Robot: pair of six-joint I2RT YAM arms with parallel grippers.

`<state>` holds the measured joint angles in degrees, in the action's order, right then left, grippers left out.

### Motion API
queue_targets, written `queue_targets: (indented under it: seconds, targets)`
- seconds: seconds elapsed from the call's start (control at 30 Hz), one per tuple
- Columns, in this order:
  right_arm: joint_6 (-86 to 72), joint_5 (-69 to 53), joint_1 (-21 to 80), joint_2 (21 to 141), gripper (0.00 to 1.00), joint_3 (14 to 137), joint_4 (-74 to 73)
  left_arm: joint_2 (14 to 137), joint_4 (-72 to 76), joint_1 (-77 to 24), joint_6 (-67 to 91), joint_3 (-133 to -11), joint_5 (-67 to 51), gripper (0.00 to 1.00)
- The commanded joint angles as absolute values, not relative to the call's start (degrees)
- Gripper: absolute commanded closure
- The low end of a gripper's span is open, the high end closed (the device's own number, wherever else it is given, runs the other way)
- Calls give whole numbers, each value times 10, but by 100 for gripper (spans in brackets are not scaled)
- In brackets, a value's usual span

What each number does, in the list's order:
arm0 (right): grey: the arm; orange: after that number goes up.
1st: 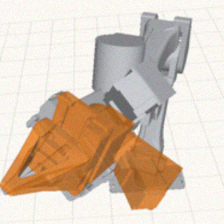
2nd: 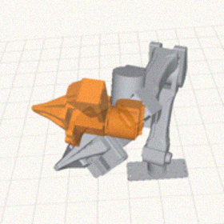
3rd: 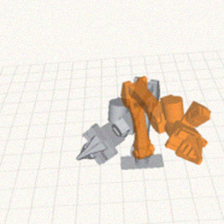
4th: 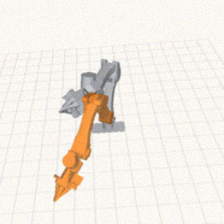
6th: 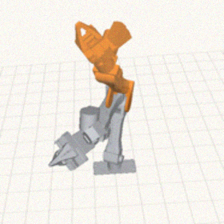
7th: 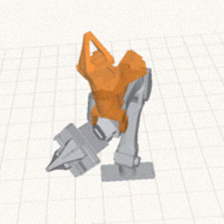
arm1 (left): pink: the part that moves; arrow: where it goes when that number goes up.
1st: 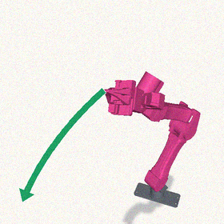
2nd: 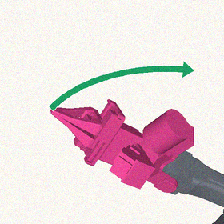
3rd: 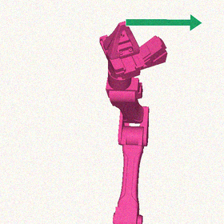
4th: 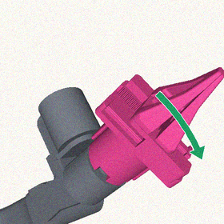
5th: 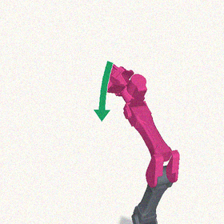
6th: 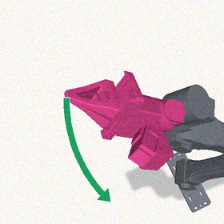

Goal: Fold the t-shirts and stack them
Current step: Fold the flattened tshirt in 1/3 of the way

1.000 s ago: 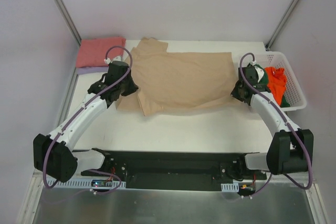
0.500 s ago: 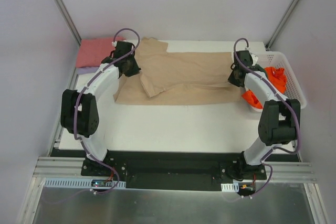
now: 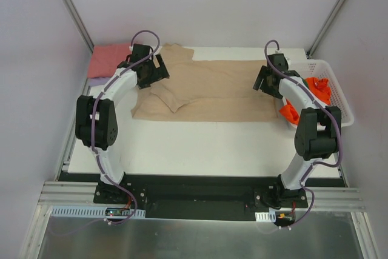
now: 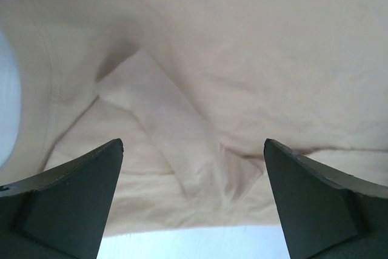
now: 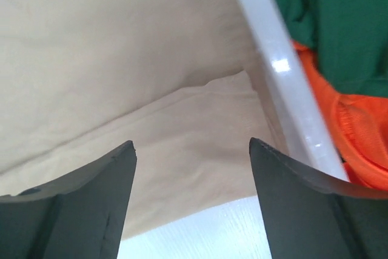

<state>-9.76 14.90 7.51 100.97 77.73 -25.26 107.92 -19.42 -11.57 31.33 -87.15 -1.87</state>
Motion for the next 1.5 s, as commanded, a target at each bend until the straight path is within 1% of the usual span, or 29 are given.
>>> queue_targets:
  seconds: [0.0, 0.07, 0.1, 0.17, 0.37, 0.5, 0.6, 0.77, 0.9, 1.03, 1.17, 1.23, 1.33, 1.47]
  targets:
    - [-65, 76, 108, 965, 17, 753, -248, 987, -202, -118, 335, -783, -68, 1]
    - [-62, 55, 126, 969, 1, 738, -240, 969, -186, -117, 345, -736, -88, 1]
    - [-62, 47, 135, 976, 3, 735, -235, 968, -174, -117, 351, -709, -100, 1]
    - [-70, 32, 145, 1004, 4, 736, -235, 978, -150, -117, 362, -685, -119, 1]
    - [-89, -13, 146, 1080, 4, 746, -231, 1055, -124, -117, 385, -669, -166, 1]
    - [-86, -25, 146, 1065, 4, 699, -218, 1042, -109, -117, 404, -611, -171, 1]
    - [-86, -22, 147, 1033, 4, 636, -211, 995, -100, -117, 411, -544, -146, 1]
    - [-108, -19, 150, 923, 3, 520, -221, 862, -100, -117, 429, -397, -129, 1]
    - [-128, -32, 170, 821, 4, 404, -217, 716, -110, -120, 453, -281, -121, 1]
    - [-127, -42, 202, 735, 4, 352, -233, 559, -172, -124, 466, -219, -117, 1]
    - [-104, -61, 220, 658, 4, 352, -242, 445, -206, -135, 480, -211, -134, 1]
    - [-89, -66, 225, 628, 4, 356, -228, 421, -207, -142, 483, -227, -143, 1]
    - [-80, -83, 226, 614, 4, 356, -203, 429, -205, -163, 488, -257, -136, 1]
    - [-78, -97, 226, 629, 4, 350, -185, 499, -187, -224, 495, -299, -97, 1]
